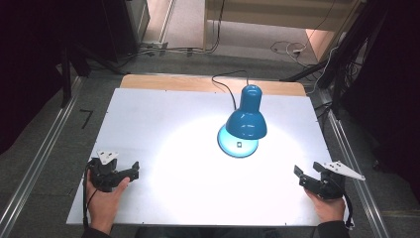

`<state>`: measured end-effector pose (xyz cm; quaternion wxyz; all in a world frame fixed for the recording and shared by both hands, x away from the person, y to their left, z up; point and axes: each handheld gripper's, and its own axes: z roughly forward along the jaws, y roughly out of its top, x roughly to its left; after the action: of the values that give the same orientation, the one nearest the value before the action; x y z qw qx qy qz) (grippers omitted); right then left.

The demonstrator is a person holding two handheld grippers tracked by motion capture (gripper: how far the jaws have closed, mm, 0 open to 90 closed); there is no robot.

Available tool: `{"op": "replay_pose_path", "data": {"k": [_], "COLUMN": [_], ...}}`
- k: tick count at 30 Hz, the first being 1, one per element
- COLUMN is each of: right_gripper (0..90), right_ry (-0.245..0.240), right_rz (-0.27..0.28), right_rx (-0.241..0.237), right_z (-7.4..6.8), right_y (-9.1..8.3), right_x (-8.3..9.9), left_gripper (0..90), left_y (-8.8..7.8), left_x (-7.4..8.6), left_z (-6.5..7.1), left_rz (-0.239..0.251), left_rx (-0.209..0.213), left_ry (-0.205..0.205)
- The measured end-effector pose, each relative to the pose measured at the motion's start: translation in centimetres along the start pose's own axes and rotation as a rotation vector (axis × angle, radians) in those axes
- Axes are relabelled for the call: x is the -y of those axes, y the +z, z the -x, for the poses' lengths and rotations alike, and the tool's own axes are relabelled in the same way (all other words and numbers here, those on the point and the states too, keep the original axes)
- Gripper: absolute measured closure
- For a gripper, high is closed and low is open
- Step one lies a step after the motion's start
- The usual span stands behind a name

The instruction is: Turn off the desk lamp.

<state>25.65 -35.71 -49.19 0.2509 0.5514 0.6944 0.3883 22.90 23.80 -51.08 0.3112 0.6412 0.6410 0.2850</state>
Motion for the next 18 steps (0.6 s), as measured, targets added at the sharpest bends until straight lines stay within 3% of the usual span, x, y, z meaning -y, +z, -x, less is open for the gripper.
{"op": "replay_pose_path", "data": {"k": [5, 11, 18], "right_gripper": [20.7, 20.7, 20.7], "right_ry": [-0.003, -0.005, -0.020], "right_rz": [0.001, 0.001, -0.003], "right_rx": [-0.005, -0.008, -0.021], "right_z": [-0.2, -0.4, -0.9], "right_y": [0.0, 0.1, 0.3], "right_x": [-0.1, -0.2, -0.3], "left_gripper": [5.0, 5.0, 5.0], "left_y": [-1.3, -1.5, -1.7], "left_x": [-0.3, -0.3, -0.4], "left_z": [0.4, 0.7, 0.7], "left_rz": [0.069, 0.077, 0.090], "left_rx": [0.028, 0.047, 0.041], "left_ry": [-0.017, -0.015, -0.012]}}
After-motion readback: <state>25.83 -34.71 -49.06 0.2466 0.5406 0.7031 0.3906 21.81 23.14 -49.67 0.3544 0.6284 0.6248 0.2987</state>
